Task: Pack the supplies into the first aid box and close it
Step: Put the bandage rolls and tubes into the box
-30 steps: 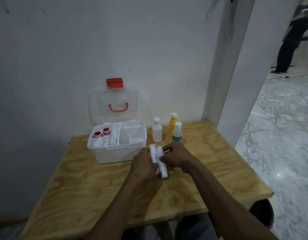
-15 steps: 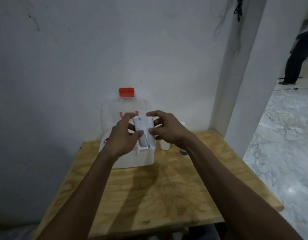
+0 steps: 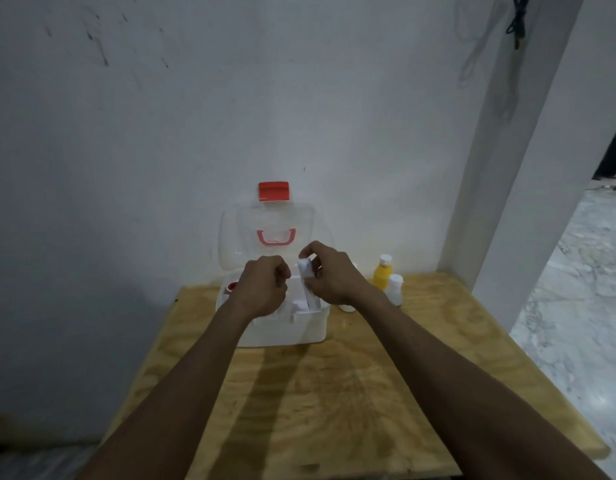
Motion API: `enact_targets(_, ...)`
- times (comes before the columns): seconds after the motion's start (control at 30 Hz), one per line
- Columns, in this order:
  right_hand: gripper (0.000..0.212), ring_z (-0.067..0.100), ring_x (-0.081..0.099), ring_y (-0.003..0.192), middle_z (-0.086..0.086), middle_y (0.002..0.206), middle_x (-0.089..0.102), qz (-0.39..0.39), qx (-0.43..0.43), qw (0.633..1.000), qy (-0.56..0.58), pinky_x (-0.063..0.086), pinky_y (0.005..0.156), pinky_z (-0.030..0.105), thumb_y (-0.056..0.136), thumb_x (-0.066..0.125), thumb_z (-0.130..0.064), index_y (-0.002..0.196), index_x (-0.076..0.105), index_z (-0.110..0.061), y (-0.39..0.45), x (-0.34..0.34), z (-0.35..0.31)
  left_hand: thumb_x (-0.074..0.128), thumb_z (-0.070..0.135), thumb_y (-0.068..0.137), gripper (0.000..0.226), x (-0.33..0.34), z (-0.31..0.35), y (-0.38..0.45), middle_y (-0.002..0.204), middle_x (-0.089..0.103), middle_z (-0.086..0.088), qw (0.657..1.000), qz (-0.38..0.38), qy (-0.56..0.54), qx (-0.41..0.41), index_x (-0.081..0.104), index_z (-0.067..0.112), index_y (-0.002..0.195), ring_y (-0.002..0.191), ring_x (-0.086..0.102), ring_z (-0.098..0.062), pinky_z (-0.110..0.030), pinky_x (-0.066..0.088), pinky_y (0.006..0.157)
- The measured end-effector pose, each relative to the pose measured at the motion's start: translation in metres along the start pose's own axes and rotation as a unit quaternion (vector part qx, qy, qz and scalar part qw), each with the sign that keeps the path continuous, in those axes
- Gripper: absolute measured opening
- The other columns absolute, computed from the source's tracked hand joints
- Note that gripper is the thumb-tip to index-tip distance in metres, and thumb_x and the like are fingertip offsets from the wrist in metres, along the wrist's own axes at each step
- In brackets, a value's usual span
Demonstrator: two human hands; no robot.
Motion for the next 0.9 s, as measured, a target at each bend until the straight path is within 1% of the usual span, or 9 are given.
enact_targets(0.1, 0.038, 0.023, 0.06, 0.085, 0.012, 0.103, 0.067, -0.011, 0.009, 1.0, -0.018, 0.054, 0.075, 0.035, 0.082, 0.068, -0.01, 0.117, 0.053, -0.017, 0.005, 0.005, 0.008, 0.058, -0.001, 0.087, 0.024, 0.006, -0.008, 0.005, 0.105, 0.071, -0.011, 1.0, 0.001, 0.018, 0.002, 0.069, 0.007, 0.107, 0.093, 0.066, -0.023, -0.035, 0.056, 0.087)
enact_targets(0.17, 0.04, 0.026, 0.06, 0.091, 0.011, 0.108, 0.066, -0.017, 0.017, 0.999, -0.032, 0.055, 0.079, 0.037, 0.08, 0.07, -0.011, 0.115, 0.053, -0.018, 0.008, 0.007, 0.013, 0.06, 0.0, 0.087, 0.028, 0.009, -0.015, 0.008, 0.11, 0.071, -0.01, 0.999, -0.009, 0.039, 0.001, 0.068, 0.009, 0.112, 0.097, 0.066, -0.023, -0.037, 0.056, 0.089)
enact_targets(0.23, 0.044, 0.027, 0.06, 0.094, 0.011, 0.11, 0.065, -0.031, 0.022, 0.998, -0.046, 0.057, 0.082, 0.041, 0.077, 0.073, -0.01, 0.114, 0.053, -0.019, 0.011, 0.009, 0.016, 0.063, 0.004, 0.087, 0.031, 0.012, -0.021, 0.011, 0.116, 0.069, -0.009, 0.998, -0.027, 0.06, -0.01, 0.067, 0.012, 0.117, 0.102, 0.066, -0.023, -0.04, 0.055, 0.091)
enact_targets(0.33, 0.044, 0.027, 0.058, 0.096, 0.009, 0.11, 0.064, -0.057, 0.011, 0.996, -0.07, 0.056, 0.083, 0.042, 0.075, 0.074, -0.01, 0.113, 0.055, -0.018, 0.012, 0.011, 0.016, 0.064, 0.013, 0.089, 0.031, 0.016, -0.028, 0.013, 0.122, 0.067, -0.006, 0.995, -0.035, 0.093, -0.017, 0.067, 0.017, 0.12, 0.106, 0.065, -0.023, -0.041, 0.055, 0.092)
enact_targets(0.4, 0.039, 0.027, 0.057, 0.097, 0.008, 0.11, 0.063, -0.07, 0.004, 0.994, -0.084, 0.055, 0.083, 0.04, 0.075, 0.073, -0.011, 0.11, 0.056, -0.018, 0.014, 0.013, 0.016, 0.063, 0.019, 0.09, 0.03, 0.017, -0.03, 0.014, 0.125, 0.066, -0.005, 0.993, -0.029, 0.116, -0.011, 0.067, 0.02, 0.12, 0.108, 0.063, -0.023, -0.04, 0.053, 0.093)
enact_targets(0.5, 0.035, 0.024, 0.057, 0.096, 0.007, 0.113, 0.061, -0.087, -0.001, 0.992, -0.095, 0.052, 0.078, 0.032, 0.077, 0.073, -0.01, 0.109, 0.059, -0.017, 0.015, 0.018, 0.013, 0.057, 0.021, 0.093, 0.031, 0.019, -0.031, 0.012, 0.127, 0.066, -0.004, 0.991, -0.03, 0.133, 0.001, 0.066, 0.019, 0.123, 0.113, 0.062, -0.023, -0.036, 0.05, 0.096)
enact_targets(0.67, 0.03, 0.02, 0.054, 0.091, 0.007, 0.114, 0.061, -0.106, -0.027, 0.989, -0.102, 0.042, 0.072, 0.027, 0.079, 0.072, -0.013, 0.108, 0.063, -0.014, 0.014, 0.024, 0.004, 0.054, 0.026, 0.094, 0.032, 0.021, -0.039, 0.008, 0.126, 0.067, -0.002, 0.991, -0.033, 0.126, 0.011, 0.065, 0.021, 0.125, 0.112, 0.063, -0.021, -0.037, 0.05, 0.096)
enact_targets(0.77, 0.029, 0.023, 0.06, 0.094, 0.009, 0.116, 0.064, -0.13, -0.038, 0.984, -0.116, 0.046, 0.077, 0.027, 0.081, 0.073, -0.011, 0.109, 0.066, -0.013, 0.014, 0.031, -0.002, 0.054, 0.026, 0.094, 0.033, 0.021, -0.042, 0.005, 0.123, 0.069, -0.003, 0.993, -0.025, 0.114, 0.021, 0.064, 0.02, 0.125, 0.108, 0.065, -0.021, -0.038, 0.052, 0.094)
enact_targets(0.9, 0.036, 0.024, 0.066, 0.099, 0.009, 0.114, 0.07, -0.17, -0.037, 0.978, -0.113, 0.052, 0.09, 0.032, 0.082, 0.071, -0.005, 0.117, 0.068, -0.01, 0.014, 0.038, -0.006, 0.053, 0.027, 0.094, 0.029, 0.021, -0.044, 0.003, 0.112, 0.073, -0.003, 0.994, -0.026, 0.1, 0.035, 0.067, 0.021, 0.119, 0.098, 0.066, -0.021, -0.042, 0.054, 0.086)
Point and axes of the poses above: each hand's wrist, its own y-axis towards the middle knuckle, its own x-axis out of the palm, z = x × y, the point moved 5 cm from there along y, towards the middle knuckle
